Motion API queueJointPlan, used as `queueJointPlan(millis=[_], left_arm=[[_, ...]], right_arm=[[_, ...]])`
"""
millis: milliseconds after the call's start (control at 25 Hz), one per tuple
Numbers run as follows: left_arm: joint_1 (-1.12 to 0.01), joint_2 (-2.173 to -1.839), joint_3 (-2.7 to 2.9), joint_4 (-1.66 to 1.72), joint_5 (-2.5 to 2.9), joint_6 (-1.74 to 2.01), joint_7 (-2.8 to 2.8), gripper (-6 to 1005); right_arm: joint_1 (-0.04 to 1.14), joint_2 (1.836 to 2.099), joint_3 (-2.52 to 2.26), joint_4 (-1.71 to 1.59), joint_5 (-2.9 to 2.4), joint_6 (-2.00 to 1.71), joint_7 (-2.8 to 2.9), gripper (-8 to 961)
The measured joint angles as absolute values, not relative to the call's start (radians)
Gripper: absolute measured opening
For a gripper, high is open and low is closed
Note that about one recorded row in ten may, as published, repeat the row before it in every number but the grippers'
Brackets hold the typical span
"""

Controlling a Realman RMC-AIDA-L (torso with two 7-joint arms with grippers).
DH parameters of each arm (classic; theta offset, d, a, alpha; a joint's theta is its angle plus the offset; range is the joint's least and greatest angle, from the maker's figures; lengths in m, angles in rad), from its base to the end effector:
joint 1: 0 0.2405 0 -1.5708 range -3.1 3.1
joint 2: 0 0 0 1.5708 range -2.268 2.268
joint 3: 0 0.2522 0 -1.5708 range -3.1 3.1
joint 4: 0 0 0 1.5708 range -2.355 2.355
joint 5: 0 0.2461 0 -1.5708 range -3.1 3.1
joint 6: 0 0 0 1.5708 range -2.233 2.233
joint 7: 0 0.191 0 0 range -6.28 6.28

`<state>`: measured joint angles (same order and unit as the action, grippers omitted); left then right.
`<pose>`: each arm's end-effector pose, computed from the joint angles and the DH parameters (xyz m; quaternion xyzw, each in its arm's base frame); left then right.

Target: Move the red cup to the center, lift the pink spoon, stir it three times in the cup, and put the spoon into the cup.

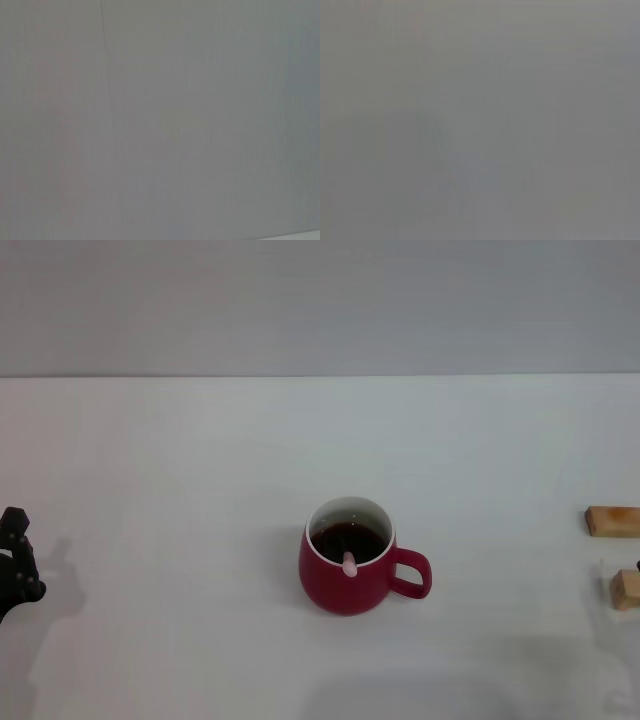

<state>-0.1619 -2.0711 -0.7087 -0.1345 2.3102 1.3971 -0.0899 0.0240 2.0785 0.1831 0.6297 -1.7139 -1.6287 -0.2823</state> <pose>-0.3933 0.2787 -0.0342 -0.7038 -0.2084 -0.2633 0.6261 0.3072 0.2222 -0.0745 -0.6060 0.2392 0.3410 0.6777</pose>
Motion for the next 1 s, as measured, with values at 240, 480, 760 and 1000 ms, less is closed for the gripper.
queueJointPlan(millis=[240, 480, 760, 1000], left_arm=[[-0.139, -2.07, -0.715, -0.158, 2.306, 1.404, -0.086, -2], [-0.132, -2.069, -0.718, -0.156, 2.305, 1.396, -0.086, -2], [-0.14, -2.068, -0.721, -0.154, 2.304, 1.394, -0.086, -2], [-0.146, -2.068, -0.735, -0.152, 2.304, 1.393, -0.086, -2]], right_arm=[[0.031, 2.078, 0.194, 0.626, -1.712, -1.625, -0.281, 681], [0.048, 2.079, 0.188, 0.628, -1.648, -1.616, -0.279, 682], [0.052, 2.081, 0.193, 0.63, -1.634, -1.597, -0.278, 682], [0.076, 2.082, 0.197, 0.627, -1.626, -1.574, -0.278, 681]])
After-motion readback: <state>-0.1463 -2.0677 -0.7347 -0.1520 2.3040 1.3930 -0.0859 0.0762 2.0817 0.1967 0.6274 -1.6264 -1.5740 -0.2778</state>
